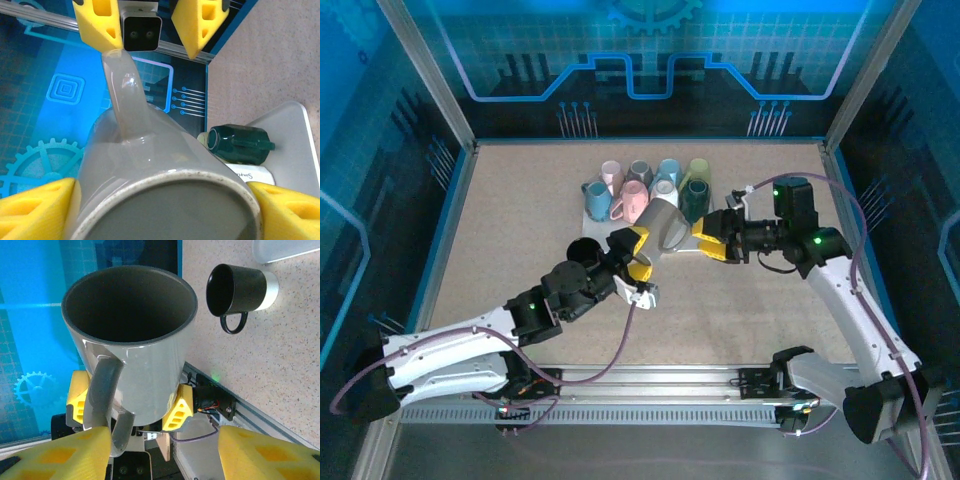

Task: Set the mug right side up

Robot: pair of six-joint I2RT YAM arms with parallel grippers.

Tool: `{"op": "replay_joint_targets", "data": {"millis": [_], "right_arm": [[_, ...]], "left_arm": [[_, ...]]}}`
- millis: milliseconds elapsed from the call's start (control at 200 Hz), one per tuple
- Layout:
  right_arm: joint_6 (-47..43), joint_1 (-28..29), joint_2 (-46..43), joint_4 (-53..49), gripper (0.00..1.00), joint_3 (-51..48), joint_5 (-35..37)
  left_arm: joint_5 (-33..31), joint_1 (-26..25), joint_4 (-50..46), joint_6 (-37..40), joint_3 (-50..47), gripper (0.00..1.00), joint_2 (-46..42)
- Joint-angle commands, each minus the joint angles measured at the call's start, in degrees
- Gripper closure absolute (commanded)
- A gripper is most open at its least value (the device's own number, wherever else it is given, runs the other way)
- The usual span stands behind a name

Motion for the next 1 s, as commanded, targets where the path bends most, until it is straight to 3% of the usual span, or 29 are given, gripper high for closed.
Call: {"op": "replay_joint_targets", "data": {"millis": [0,455,995], "right_arm": [[0.83,-0.33,-0.76,1.53,0.42,-0.81,-3.46],[-1.69,-0.58,-5.69,-3.99,0.49,-2.19,1.01],[2.42,3.87,-3.03,6.61,0.44,-6.42,-0.91]], "left_arm": [[2.95,-1.12,1.78,3.4,0.49,0.6,-2.0],[2.21,-1.02,0.03,-0.65,1.28,0.59,-1.35],[2.29,-2.08,-2.45,2.9,1.28,0.58,-0.49]]}}
